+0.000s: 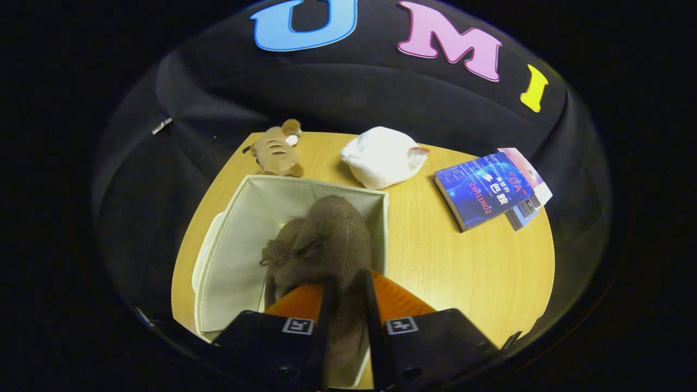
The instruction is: Open the storage box then place both shoes into the box .Put the left shoe in first, then the right shoe, with the right side of both shoes facing outward in a uniform manner.
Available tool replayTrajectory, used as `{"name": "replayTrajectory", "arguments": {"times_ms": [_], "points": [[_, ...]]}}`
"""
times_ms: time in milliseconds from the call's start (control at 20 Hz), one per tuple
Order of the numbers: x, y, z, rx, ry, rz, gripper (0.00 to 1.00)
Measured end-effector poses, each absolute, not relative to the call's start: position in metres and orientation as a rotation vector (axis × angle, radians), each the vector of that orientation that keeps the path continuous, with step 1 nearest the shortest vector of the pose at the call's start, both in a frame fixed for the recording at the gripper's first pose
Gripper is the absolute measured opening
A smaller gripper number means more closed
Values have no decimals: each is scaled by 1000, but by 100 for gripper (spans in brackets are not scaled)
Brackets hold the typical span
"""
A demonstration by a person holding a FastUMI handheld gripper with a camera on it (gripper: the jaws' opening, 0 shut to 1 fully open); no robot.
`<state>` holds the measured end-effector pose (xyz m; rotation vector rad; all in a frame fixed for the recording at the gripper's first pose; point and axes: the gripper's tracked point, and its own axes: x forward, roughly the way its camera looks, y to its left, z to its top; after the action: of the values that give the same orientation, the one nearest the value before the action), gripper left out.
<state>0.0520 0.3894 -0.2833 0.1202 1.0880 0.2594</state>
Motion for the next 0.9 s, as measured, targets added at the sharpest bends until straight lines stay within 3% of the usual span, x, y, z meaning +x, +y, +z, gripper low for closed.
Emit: {"name": "replayTrajectory", "arguments": {"times_ms": [200, 250, 900], "points": [[46, 405, -275, 73, 1041, 310, 92], [45, 400, -274, 58, 1032, 305, 99], [60, 353, -230, 82, 866, 332, 98]]}}
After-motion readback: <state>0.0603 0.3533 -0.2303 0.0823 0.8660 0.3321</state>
